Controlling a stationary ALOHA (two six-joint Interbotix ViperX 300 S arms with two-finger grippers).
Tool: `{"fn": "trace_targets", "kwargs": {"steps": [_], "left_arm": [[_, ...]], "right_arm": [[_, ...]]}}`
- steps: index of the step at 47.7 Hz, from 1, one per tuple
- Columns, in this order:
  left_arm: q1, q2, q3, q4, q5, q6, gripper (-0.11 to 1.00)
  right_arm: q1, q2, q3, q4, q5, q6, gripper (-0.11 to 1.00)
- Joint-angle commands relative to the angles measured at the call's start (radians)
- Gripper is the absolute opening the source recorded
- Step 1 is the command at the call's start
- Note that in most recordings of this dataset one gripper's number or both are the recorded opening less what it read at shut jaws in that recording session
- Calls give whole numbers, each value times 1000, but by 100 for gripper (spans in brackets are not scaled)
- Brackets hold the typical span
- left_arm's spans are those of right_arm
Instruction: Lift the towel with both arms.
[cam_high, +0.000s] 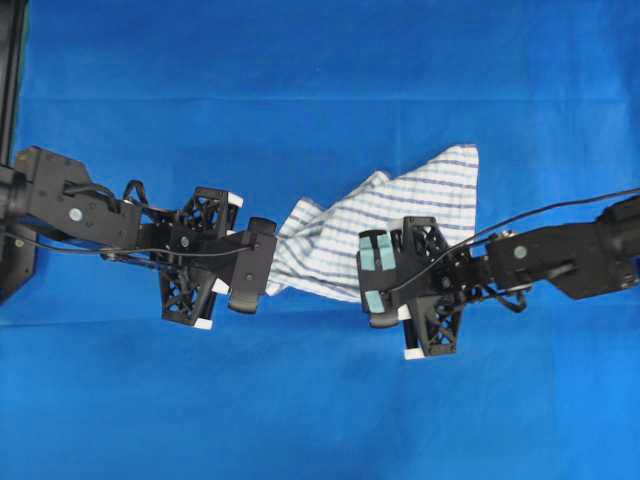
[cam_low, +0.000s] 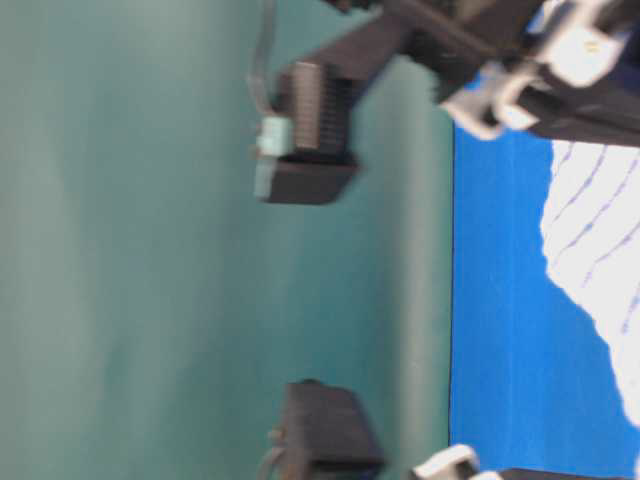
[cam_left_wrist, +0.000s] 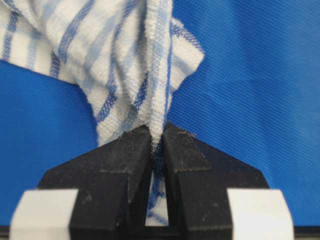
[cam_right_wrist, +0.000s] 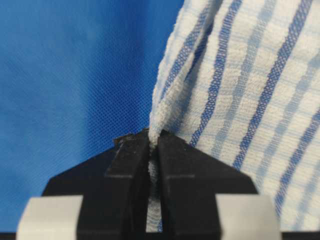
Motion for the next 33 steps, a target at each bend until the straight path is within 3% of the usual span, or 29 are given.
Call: {"fn": "trace_targets", "kwargs": {"steps": [1,16,20,33], "left_arm": [[-2,-80,-48,-2,69,5,3],[0,-282,-181,0,322,-5,3],[6,-334,-229,0,374,-34,3],[25,-443,-357,2,489,-35,3]], "right_arm": [[2,-81,-15,-8,40,-2,4],[-18,-311,-83,-72,247,0,4],[-28,-365,-121,-100,299,0,4],[-54,-474,-265,-187,457,0,4]]}}
